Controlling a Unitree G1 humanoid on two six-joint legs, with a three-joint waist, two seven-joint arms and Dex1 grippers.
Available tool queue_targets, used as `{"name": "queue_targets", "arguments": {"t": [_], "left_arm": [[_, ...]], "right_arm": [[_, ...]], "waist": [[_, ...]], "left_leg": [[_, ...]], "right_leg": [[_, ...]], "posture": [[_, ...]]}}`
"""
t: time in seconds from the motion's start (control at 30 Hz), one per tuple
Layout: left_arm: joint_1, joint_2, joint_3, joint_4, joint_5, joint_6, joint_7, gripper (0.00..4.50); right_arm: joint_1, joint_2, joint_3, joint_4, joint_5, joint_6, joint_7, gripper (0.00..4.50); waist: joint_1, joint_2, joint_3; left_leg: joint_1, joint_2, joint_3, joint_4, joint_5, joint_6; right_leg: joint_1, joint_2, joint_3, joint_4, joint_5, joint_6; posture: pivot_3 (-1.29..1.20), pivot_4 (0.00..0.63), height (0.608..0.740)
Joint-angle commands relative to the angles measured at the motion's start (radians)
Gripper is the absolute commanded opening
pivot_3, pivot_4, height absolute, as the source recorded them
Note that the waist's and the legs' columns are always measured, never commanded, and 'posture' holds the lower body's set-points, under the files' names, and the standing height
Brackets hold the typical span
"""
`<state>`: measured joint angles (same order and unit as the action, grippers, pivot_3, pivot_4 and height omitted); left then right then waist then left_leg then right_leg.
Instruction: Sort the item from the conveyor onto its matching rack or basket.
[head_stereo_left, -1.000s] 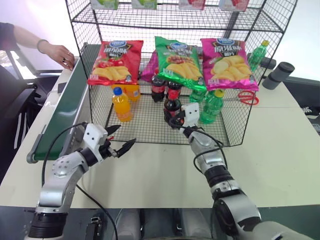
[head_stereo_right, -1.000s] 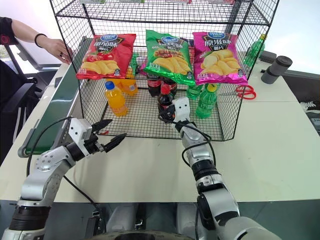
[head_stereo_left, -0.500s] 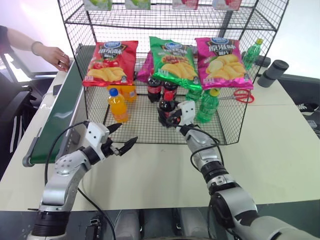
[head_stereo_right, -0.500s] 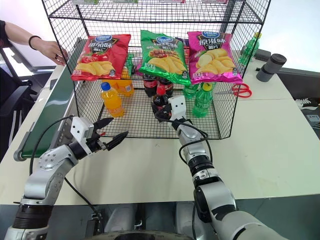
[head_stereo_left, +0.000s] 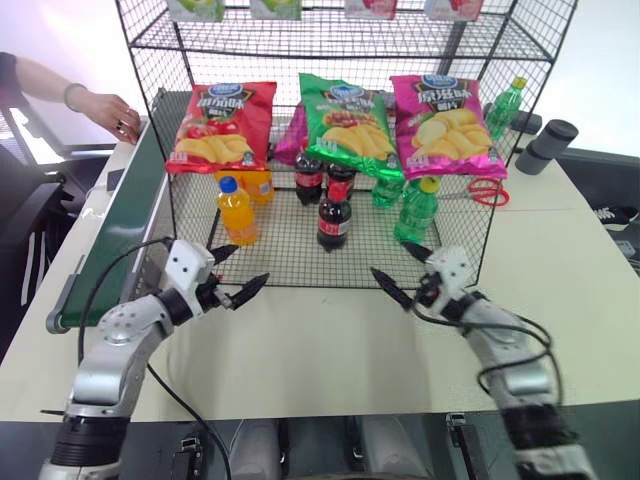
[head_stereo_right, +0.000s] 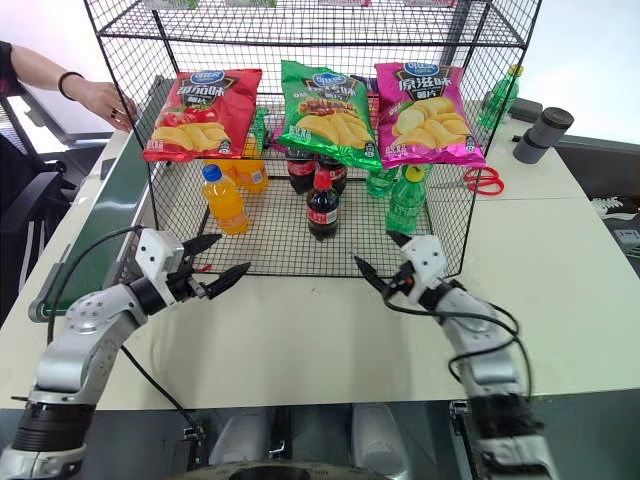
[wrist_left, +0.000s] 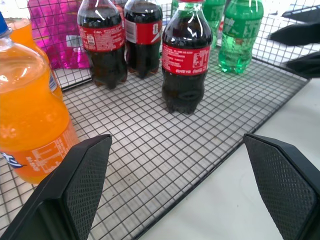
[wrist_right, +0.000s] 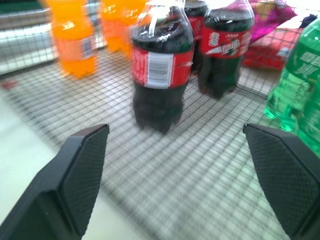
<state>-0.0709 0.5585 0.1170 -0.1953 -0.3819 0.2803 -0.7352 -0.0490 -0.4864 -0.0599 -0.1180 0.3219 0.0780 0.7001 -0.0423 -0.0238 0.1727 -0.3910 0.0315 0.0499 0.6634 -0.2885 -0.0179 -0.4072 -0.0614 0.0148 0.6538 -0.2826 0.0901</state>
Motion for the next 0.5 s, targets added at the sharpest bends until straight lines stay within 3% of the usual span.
{"name": "queue_targets", "arguments": {"t": [0.03, 0.23, 0.5], "left_arm": [[-0.003, 0.04, 0.05, 0.007, -0.018, -0.002, -0.027, 4.5], [0.0, 0.085, 0.084, 0.047, -0.028, -0.004, -0.072, 4.5], [0.008, 0.09, 0.089, 0.044, -0.031, -0.015, -0.088, 4.5]], "right_arm": [[0.067, -0.088, -0.103, -0.16, 0.125, 0.084, 0.071, 4.45], [0.15, -0.191, -0.221, -0.233, 0.201, 0.169, 0.116, 4.45], [0.139, -0.206, -0.25, -0.256, 0.221, 0.212, 0.105, 4.45]], "waist": [[0.002, 0.0, 0.0], [0.008, 0.0, 0.0], [0.021, 0.0, 0.0]], "left_leg": [[0.0, 0.0, 0.0, 0.0, 0.0, 0.0], [0.0, 0.0, 0.0, 0.0, 0.0, 0.0], [0.0, 0.0, 0.0, 0.0, 0.0, 0.0]], "right_leg": [[0.0, 0.0, 0.0, 0.0, 0.0, 0.0], [0.001, 0.0, 0.0, -0.001, 0.0, 0.0], [0.001, 0.0, 0.0, -0.002, 0.0, 0.0]], "posture": [[0.0, 0.15, 0.74], [0.0, 0.15, 0.74], [0.0, 0.15, 0.74]]}}
